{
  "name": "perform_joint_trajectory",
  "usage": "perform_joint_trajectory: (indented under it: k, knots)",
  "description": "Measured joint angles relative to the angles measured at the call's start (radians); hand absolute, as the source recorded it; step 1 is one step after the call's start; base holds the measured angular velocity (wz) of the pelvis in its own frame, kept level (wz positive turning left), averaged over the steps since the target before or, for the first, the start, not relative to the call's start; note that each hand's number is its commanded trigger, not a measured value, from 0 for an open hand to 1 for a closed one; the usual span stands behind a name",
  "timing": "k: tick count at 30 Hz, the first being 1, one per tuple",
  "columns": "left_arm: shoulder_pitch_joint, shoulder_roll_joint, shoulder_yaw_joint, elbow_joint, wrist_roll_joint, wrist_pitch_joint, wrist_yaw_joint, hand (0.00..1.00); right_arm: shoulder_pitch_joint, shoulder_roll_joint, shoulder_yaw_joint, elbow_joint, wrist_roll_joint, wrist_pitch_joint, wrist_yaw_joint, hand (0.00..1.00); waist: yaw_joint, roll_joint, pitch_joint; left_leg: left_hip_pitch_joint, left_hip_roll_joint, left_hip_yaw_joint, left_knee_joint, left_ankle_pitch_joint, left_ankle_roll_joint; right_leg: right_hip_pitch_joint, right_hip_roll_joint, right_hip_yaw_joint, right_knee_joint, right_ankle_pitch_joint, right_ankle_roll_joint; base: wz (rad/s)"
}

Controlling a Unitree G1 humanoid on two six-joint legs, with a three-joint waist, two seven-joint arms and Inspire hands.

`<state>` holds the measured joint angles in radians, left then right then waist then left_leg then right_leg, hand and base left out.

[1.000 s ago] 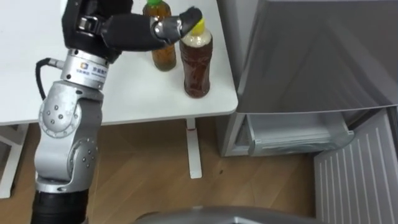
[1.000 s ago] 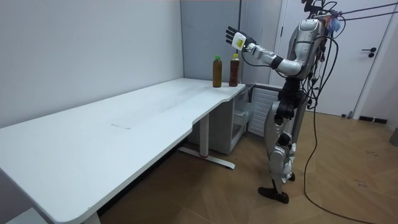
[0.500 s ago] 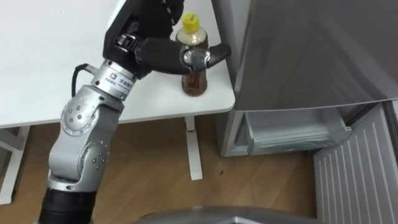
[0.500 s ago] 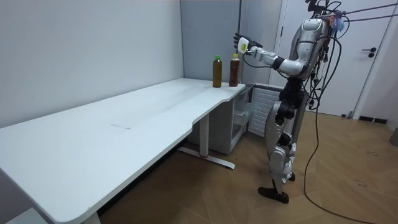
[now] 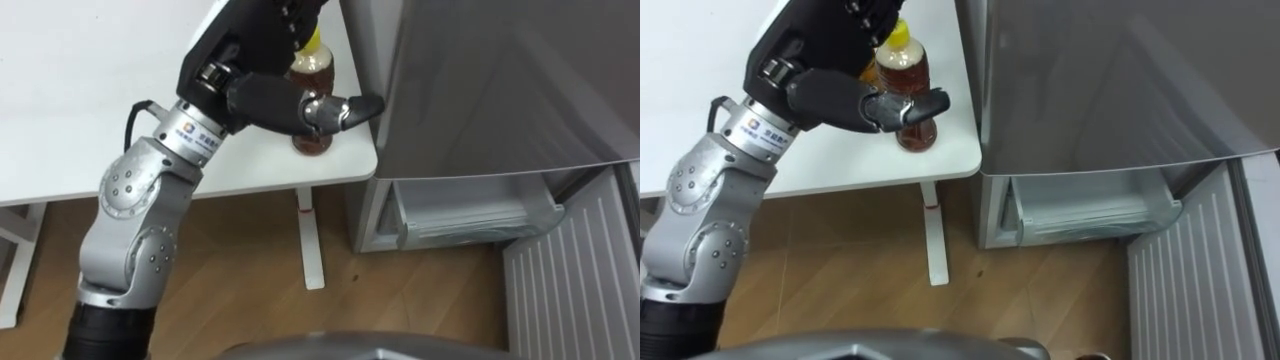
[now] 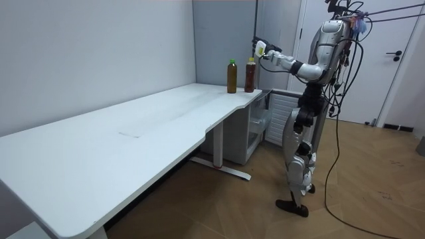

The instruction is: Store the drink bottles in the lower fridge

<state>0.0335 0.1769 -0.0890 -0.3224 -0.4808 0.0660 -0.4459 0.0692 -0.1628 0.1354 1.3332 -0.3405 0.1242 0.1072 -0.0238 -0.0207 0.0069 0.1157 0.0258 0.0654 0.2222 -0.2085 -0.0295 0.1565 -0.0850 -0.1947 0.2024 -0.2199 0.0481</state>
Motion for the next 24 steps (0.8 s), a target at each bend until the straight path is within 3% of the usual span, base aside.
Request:
perform_joint_trajectory:
  k: [8, 12, 16, 24]
  knots:
    - [0.000, 0.004, 0.006, 0.034, 0.002, -0.004, 0.002, 0.00, 0.002, -0.001, -0.003, 0.001, 0.001, -0.023, 0.005, 0.00, 0.000, -0.005, 0.0033, -0.002, 0.000, 0.003, 0.000, 0.000, 0.000, -0.003, 0.000, 0.001, 0.001, 0.000, 0.000, -0.01]
    - [0.000, 0.004, 0.017, 0.034, 0.002, -0.025, 0.009, 0.00, 0.003, -0.002, -0.003, 0.001, 0.002, -0.040, 0.005, 0.00, 0.002, -0.005, 0.0029, -0.019, 0.002, 0.007, 0.004, 0.000, 0.000, -0.023, 0.000, 0.006, 0.003, 0.000, -0.001, -0.02]
    - [-0.002, 0.004, 0.021, 0.023, 0.006, -0.030, 0.057, 0.00, 0.010, -0.003, -0.003, -0.001, -0.001, -0.042, 0.004, 0.00, 0.001, 0.002, -0.0026, -0.034, 0.002, 0.006, 0.013, 0.000, 0.000, -0.029, 0.000, 0.002, 0.007, 0.001, -0.002, 0.02]
    - [-0.003, -0.002, 0.026, -0.021, 0.055, -0.051, 0.161, 0.00, 0.028, -0.003, -0.002, -0.005, -0.004, -0.046, -0.001, 0.00, 0.002, -0.002, -0.0008, -0.013, 0.002, 0.005, 0.001, 0.000, 0.000, -0.013, 0.001, -0.001, 0.003, 0.001, -0.002, 0.01]
